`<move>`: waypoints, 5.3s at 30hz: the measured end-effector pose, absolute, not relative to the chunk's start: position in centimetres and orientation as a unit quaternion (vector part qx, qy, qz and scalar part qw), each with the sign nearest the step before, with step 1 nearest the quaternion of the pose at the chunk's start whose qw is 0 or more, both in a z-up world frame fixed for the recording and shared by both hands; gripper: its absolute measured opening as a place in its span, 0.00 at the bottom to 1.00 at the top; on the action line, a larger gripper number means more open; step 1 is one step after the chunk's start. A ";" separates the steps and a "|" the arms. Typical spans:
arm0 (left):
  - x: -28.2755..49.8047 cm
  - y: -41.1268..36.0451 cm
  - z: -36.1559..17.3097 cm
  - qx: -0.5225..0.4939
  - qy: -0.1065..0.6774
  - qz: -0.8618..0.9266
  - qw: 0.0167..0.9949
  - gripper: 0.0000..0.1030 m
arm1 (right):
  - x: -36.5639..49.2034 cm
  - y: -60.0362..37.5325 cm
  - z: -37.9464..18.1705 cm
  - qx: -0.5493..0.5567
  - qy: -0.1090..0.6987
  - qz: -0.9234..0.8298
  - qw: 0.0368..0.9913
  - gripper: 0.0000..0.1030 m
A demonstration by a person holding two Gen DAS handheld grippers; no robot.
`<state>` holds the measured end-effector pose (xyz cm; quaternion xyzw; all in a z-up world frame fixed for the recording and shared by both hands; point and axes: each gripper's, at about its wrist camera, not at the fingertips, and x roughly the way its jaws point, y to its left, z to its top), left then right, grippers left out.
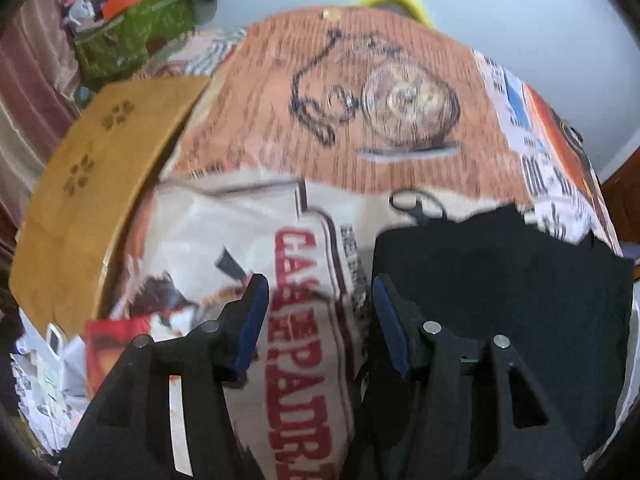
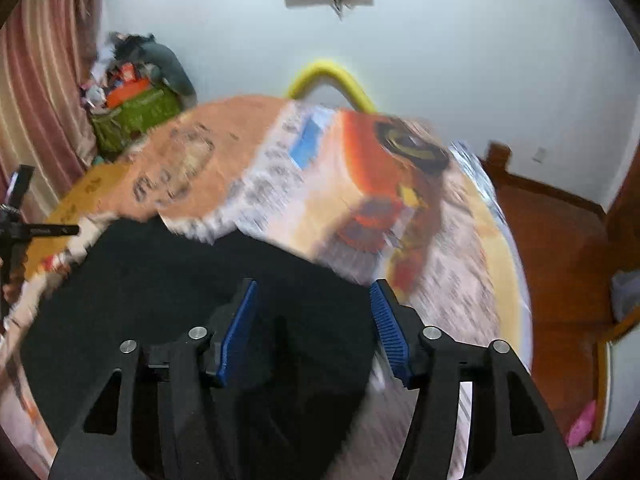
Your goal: Fold small clothes
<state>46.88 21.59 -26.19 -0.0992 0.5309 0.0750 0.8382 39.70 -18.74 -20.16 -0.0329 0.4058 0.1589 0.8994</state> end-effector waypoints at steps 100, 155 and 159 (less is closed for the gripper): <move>43.3 11.3 -27.2 -0.022 0.521 -0.069 0.851 0.18 | 38.3 -25.1 -20.2 0.013 0.449 0.126 0.884 0.49; 20.8 10.3 -24.6 -0.134 0.550 -0.071 0.821 0.70 | 20.7 -17.2 -25.1 0.068 0.526 0.230 0.816 0.53; 21.4 9.3 -24.9 -0.129 0.547 -0.090 0.822 0.43 | 21.3 -16.8 -25.3 0.068 0.529 0.249 0.809 0.54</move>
